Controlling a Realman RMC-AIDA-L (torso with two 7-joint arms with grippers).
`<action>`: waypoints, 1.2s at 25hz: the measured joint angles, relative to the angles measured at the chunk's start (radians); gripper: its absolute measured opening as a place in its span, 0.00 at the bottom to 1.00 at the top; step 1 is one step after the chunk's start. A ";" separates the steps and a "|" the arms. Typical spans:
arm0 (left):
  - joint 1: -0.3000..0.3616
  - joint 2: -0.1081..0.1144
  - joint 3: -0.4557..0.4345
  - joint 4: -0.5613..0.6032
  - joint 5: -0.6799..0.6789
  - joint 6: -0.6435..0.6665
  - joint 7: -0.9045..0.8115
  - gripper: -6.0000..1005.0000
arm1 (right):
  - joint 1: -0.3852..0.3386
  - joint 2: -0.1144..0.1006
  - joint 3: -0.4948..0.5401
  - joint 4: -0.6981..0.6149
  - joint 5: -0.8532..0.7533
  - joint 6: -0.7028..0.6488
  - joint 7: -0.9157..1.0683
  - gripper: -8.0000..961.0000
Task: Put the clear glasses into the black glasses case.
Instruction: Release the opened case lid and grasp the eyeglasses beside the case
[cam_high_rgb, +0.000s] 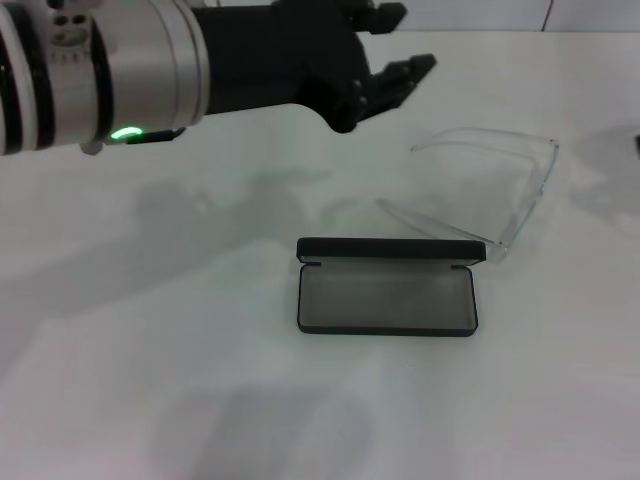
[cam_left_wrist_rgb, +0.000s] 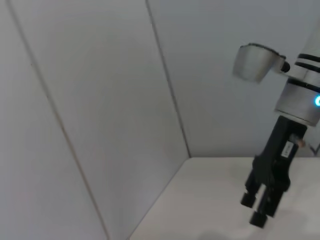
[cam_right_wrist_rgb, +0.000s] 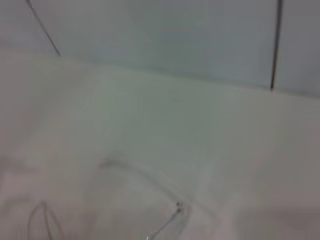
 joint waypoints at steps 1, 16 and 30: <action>-0.001 0.000 -0.009 -0.013 -0.011 -0.002 0.013 0.43 | 0.021 0.004 -0.013 0.010 -0.030 0.001 0.018 0.74; -0.011 0.002 -0.070 -0.165 -0.079 -0.032 0.152 0.43 | 0.243 0.028 -0.240 0.283 -0.147 0.213 0.286 0.72; -0.020 0.004 -0.067 -0.218 -0.090 -0.026 0.224 0.43 | 0.223 0.030 -0.290 0.424 -0.123 0.295 0.353 0.67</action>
